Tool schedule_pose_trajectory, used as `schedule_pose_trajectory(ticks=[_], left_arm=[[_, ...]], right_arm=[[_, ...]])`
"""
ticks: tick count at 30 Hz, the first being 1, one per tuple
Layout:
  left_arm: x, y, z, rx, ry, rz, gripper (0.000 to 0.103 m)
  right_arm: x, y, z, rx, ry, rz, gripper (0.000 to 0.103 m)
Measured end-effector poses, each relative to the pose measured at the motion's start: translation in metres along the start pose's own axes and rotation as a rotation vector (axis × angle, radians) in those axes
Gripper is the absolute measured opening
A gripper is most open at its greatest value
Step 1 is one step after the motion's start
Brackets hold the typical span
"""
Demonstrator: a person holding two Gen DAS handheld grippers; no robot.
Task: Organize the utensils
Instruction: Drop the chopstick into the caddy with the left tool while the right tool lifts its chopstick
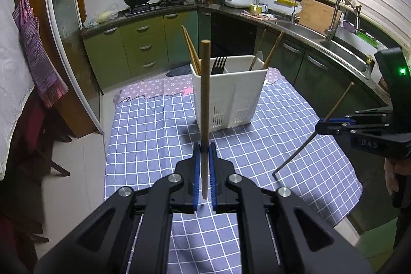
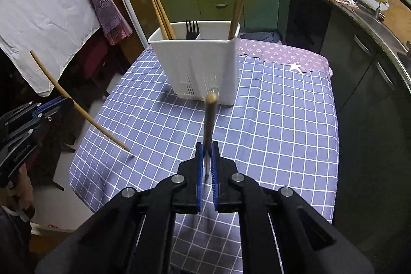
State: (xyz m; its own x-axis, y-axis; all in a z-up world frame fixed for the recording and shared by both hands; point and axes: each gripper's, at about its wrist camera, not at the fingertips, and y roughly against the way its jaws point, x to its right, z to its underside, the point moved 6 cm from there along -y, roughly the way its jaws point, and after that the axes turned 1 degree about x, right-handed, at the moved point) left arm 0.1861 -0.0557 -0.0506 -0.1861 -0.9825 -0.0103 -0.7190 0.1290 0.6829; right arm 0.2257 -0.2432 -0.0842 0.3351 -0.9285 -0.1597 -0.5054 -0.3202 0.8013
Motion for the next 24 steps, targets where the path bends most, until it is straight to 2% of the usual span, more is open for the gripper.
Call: schedule_pose_trajectory(ticks=[5,11,16,22,24], left_arm=[[0.001,0.007,-0.013,0.006,-0.004,0.013,0.007],[0.003,0.021,-0.046,0.025,-0.008,0.046,0.007],[0.003,0.032,-0.099,0.08,-0.01,0.073,0.007],[0.007,0.031,-0.165,0.205,-0.012,0.049,0.007],[0.011,0.023,-0.177,0.224,-0.015,0.043,0.007]], right_arm=[[0.003,0.004,-0.005,0.012,-0.006,-0.013,0.007],[0.003,0.006,-0.007,0.01,-0.001,-0.02,0.007],[0.005,0.006,-0.007,0.011,-0.006,-0.026,0.007],[0.008,0.01,-0.006,0.016,-0.003,-0.034,0.007],[0.009,0.012,-0.004,0.019,-0.003,-0.035,0.007]])
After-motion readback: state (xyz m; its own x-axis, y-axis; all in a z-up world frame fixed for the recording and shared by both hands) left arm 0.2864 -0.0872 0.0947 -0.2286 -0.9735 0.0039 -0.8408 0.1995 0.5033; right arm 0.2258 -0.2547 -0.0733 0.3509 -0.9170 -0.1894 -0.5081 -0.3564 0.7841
